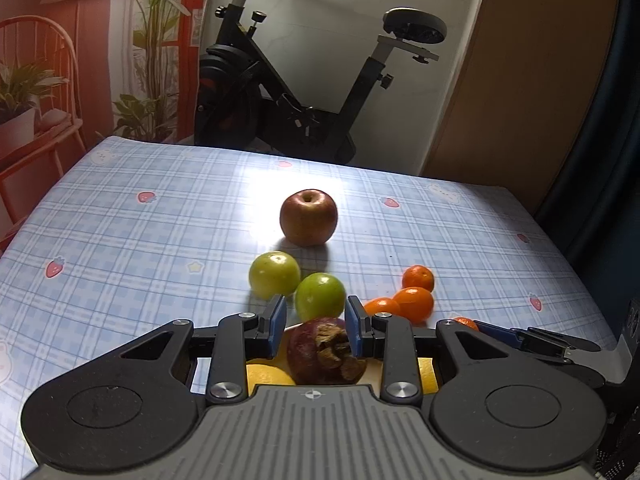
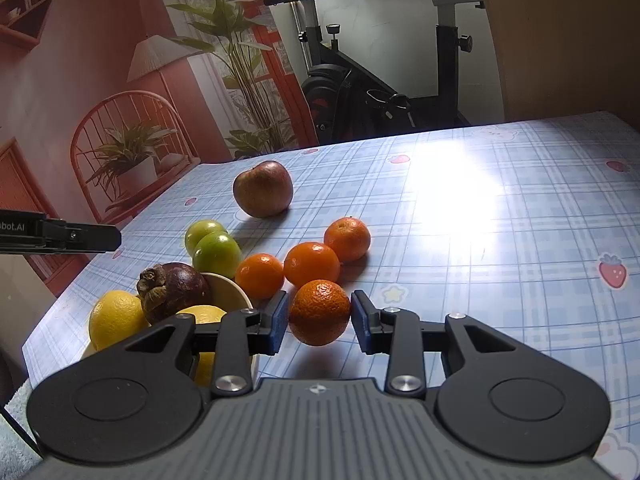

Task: Organize fruits
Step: 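Close the right gripper around the mandarin and lift it, then grasp another mandarin with the left gripper while the right gripper holds its mandarin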

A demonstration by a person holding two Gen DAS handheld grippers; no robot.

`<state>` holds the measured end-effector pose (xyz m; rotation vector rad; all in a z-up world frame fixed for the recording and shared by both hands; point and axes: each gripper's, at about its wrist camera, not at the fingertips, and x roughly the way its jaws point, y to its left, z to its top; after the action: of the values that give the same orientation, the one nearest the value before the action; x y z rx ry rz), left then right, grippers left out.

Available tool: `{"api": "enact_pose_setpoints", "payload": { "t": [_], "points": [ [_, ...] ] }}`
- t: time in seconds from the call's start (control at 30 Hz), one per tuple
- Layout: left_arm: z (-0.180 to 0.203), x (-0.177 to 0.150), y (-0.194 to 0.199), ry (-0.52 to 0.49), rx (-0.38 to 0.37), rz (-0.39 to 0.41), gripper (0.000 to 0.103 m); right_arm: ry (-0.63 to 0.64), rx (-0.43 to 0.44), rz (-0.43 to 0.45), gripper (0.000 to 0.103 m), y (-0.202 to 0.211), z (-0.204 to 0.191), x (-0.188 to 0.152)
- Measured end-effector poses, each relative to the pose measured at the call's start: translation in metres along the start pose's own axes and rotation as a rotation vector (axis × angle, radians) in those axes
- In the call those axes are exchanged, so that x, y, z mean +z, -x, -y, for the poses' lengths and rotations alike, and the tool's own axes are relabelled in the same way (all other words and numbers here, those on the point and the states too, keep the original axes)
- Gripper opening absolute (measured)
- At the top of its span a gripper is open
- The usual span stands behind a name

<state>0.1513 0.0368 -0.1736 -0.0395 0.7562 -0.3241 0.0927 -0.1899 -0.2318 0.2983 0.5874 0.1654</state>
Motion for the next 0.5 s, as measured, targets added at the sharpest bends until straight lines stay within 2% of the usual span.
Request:
{"api": "enact_pose_setpoints", "payload": {
  "t": [0.13,0.23,0.37,0.5],
  "points": [
    [0.025,0.011,-0.011,-0.072,-0.043,0.001,0.034,0.029,-0.039,0.015,0.036,0.010,0.006,-0.002],
    [0.041,0.022,-0.025,-0.090,-0.086,-0.013,0.034,0.035,-0.077,0.029,0.036,0.018,0.015,-0.002],
    [0.060,0.032,-0.052,-0.115,-0.118,-0.039,0.034,-0.003,-0.133,0.058,0.036,0.029,0.038,-0.002],
    [0.077,0.037,-0.087,-0.126,-0.141,-0.097,0.034,-0.061,-0.150,0.086,0.036,0.038,0.057,-0.001]
  ]
}}
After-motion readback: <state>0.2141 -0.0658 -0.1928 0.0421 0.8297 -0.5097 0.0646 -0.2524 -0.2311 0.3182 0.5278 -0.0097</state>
